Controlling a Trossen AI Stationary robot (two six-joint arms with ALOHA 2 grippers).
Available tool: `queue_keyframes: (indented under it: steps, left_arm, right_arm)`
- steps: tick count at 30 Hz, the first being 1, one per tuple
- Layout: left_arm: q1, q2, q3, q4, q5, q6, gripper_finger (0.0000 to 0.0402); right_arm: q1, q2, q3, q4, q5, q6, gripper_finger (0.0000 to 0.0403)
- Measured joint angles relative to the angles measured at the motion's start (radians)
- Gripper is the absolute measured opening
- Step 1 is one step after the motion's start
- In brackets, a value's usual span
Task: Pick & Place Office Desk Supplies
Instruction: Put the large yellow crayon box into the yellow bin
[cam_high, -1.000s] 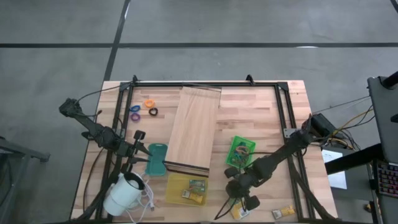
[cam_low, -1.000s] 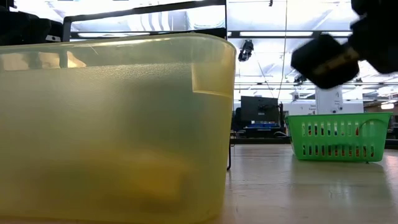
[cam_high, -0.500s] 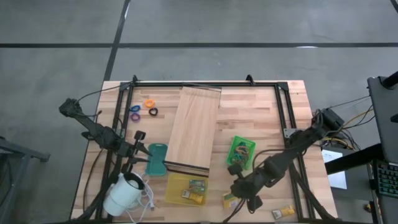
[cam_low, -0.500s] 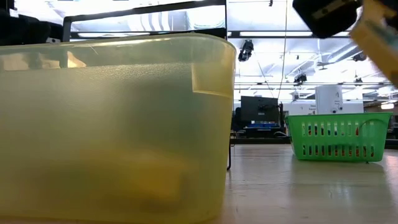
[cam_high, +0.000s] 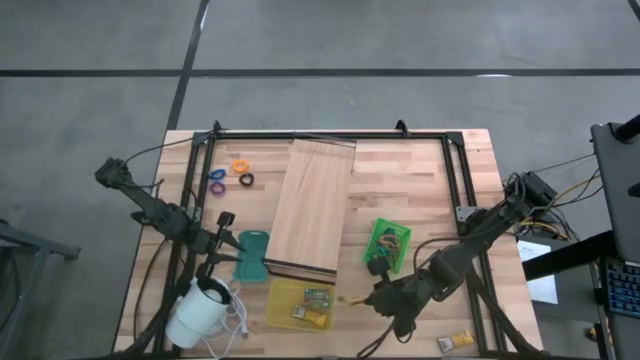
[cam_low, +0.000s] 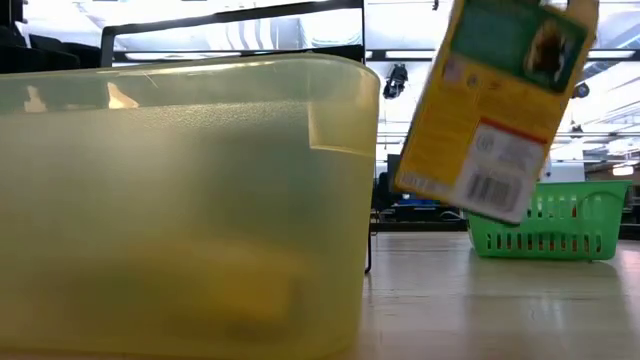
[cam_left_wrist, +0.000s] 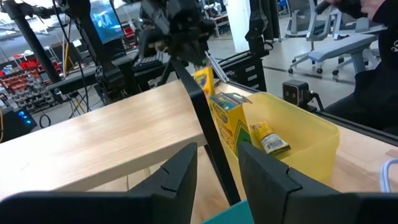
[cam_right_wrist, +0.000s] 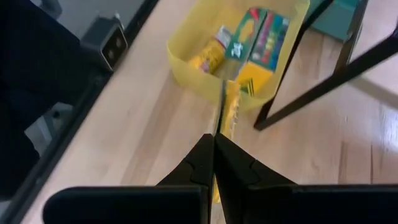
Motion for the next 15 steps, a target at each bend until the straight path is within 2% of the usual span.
queue_keyframes:
  steps: [15]
  left_arm:
    - [0.000, 0.000, 0.000, -0.005, 0.000, 0.000, 0.0120]
  right_arm:
    - [0.006, 0.000, 0.163, 0.015, 0.011, 0.004, 0.0008]
